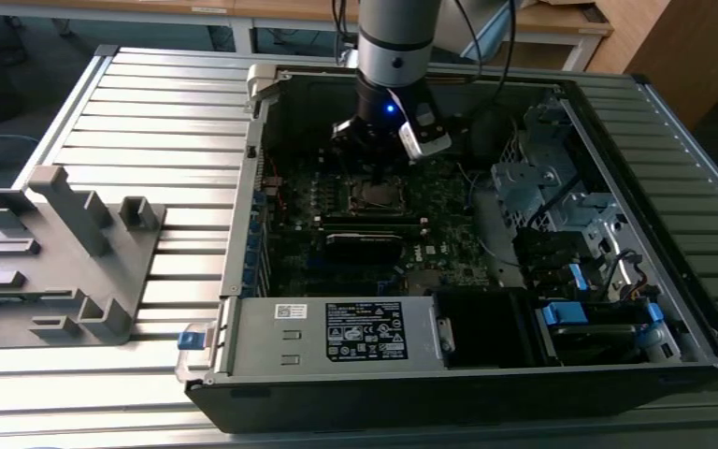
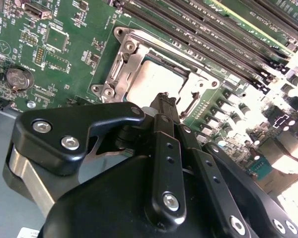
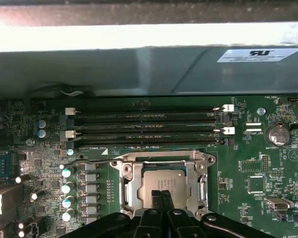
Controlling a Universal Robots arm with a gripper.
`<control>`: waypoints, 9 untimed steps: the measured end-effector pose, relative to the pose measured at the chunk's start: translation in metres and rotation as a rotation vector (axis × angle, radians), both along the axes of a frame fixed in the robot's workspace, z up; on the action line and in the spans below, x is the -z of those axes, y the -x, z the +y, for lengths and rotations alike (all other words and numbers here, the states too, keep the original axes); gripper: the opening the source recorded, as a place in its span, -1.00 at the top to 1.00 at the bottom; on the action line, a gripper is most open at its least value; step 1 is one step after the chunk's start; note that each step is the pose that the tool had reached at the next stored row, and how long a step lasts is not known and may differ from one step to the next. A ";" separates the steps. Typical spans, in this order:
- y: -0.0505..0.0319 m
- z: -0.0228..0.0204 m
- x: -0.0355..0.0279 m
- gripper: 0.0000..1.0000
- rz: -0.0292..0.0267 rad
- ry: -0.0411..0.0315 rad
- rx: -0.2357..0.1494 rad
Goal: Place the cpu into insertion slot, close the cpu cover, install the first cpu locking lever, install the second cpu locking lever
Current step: 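Install the first cpu locking lever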
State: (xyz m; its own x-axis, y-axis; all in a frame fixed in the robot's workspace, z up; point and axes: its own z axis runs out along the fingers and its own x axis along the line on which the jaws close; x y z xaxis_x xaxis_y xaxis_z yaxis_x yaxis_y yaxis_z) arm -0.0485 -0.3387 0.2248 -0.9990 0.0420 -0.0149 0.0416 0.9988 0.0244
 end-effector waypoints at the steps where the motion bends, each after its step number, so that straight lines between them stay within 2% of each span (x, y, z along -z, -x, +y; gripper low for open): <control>1: 0.0004 0.0000 0.0000 0.80 0.0000 0.0000 0.000; 9: 0.0006 0.0000 -0.0026 0.80 0.0000 0.0000 0.000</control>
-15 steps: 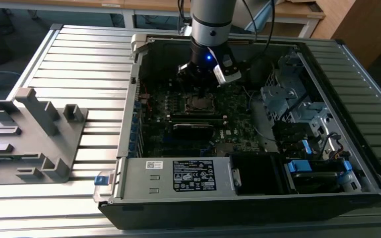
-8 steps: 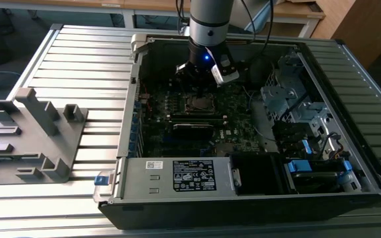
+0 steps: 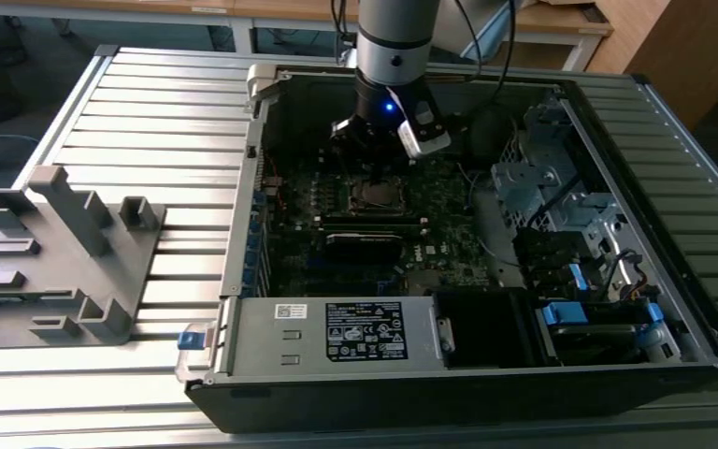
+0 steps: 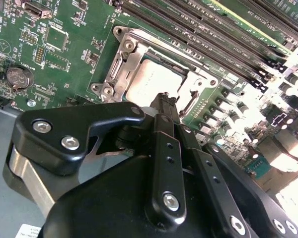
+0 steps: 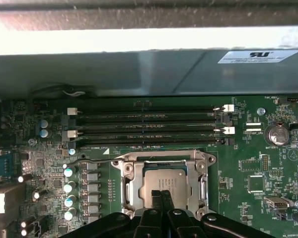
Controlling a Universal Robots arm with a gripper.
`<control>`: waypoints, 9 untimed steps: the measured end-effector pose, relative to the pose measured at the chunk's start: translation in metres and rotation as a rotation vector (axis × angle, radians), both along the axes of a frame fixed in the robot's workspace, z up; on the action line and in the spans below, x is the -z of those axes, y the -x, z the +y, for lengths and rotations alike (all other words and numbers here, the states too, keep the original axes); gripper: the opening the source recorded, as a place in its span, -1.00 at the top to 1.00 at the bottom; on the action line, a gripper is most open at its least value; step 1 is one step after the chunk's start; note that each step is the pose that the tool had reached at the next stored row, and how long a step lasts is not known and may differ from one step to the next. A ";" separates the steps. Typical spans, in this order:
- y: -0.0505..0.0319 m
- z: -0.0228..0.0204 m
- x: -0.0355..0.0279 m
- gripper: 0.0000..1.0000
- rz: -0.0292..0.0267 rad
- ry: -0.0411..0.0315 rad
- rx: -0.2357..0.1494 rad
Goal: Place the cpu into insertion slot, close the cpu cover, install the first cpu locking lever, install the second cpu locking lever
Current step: 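Install the first cpu locking lever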
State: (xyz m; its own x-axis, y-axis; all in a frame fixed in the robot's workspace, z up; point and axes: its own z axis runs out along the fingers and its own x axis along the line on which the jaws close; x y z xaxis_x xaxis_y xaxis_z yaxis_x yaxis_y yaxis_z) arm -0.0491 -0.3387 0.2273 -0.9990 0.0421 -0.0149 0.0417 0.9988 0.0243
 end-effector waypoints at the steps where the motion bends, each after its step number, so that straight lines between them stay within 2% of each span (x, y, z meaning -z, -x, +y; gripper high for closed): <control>1: 0.0000 0.0000 -0.0008 0.80 0.0000 0.0000 0.000; 5: 0.0000 0.0000 -0.0042 0.80 0.0000 -0.0001 0.000; 9: 0.0000 0.0000 -0.0048 0.80 0.0000 -0.0001 0.000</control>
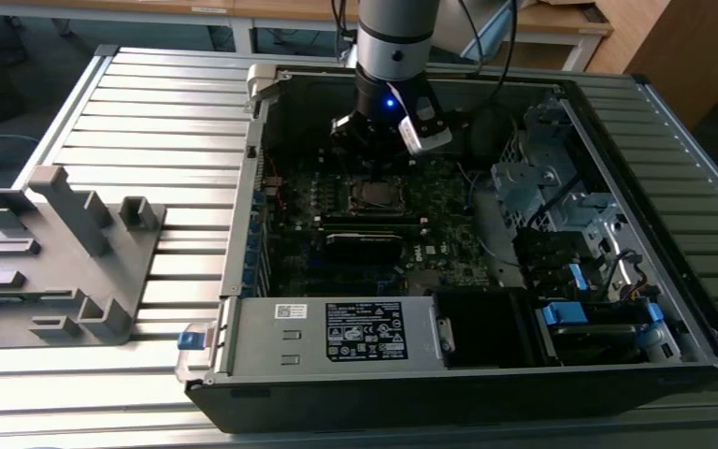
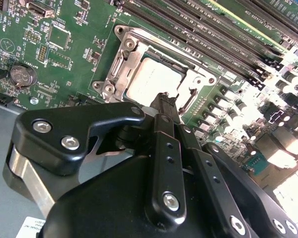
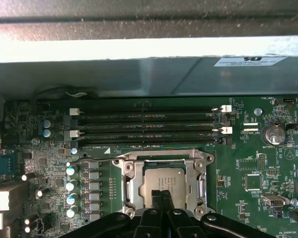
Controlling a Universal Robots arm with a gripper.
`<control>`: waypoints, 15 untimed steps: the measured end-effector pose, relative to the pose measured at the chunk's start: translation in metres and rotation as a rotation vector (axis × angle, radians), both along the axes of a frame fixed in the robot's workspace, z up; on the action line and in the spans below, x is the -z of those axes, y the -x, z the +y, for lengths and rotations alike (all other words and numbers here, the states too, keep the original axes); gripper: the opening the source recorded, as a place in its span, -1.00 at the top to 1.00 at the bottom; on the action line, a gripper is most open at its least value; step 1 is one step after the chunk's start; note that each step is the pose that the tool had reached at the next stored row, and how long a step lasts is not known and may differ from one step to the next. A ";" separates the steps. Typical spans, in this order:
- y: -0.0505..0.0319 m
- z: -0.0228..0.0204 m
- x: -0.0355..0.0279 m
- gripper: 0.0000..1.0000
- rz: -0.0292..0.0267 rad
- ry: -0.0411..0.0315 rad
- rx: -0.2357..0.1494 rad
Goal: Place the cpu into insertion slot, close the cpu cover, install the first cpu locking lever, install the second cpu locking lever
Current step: 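Install the first cpu locking lever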
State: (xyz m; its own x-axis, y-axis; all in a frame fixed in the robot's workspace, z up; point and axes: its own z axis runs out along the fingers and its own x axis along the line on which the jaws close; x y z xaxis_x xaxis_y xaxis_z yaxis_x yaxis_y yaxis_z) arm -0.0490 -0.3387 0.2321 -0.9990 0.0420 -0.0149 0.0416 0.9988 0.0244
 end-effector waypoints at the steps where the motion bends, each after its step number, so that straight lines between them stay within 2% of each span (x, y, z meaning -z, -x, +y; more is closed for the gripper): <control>1: 0.0000 0.0000 0.0000 0.80 0.0000 0.0000 0.000; 11: 0.0004 0.0000 -0.0002 0.80 0.0001 0.0001 0.000; 15: 0.0053 0.0000 -0.0002 0.80 0.0000 0.0001 0.000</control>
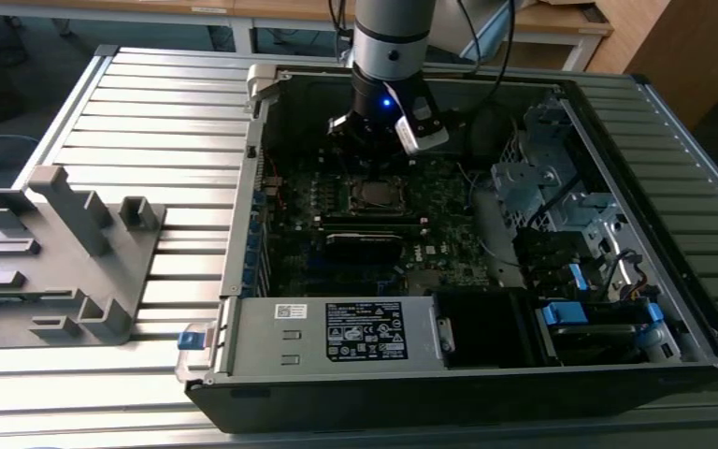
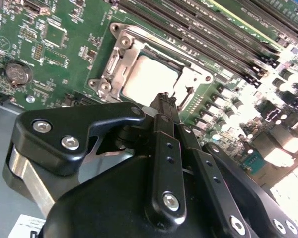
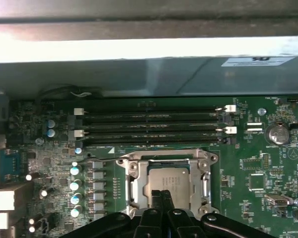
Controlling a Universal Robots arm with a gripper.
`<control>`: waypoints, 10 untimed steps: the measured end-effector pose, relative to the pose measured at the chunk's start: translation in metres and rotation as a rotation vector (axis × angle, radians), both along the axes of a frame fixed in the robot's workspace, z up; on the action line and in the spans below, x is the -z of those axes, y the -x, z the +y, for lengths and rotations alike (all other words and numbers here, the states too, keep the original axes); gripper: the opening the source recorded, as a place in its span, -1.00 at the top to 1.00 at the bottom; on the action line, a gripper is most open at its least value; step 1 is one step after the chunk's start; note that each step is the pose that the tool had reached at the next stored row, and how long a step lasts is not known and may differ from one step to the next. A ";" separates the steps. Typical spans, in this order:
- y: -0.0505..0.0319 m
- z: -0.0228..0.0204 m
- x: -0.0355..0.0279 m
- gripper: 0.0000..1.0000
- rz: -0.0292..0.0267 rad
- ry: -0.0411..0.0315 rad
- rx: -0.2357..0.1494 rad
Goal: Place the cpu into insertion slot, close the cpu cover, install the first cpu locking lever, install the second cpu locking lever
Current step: 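Install the first cpu locking lever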
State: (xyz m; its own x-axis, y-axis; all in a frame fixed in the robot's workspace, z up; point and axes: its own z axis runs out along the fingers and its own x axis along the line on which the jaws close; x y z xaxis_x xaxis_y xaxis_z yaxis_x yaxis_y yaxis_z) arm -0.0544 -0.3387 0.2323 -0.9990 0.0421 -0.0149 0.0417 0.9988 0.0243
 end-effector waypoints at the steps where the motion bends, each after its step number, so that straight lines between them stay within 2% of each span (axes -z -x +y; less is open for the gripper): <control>1: 0.0019 0.0000 0.0000 0.80 0.0000 0.0000 0.000; 5: 0.0087 0.0000 0.0001 0.80 0.0000 -0.0001 0.000; 10: 0.0091 0.0000 -0.0004 0.80 0.0001 0.0002 0.000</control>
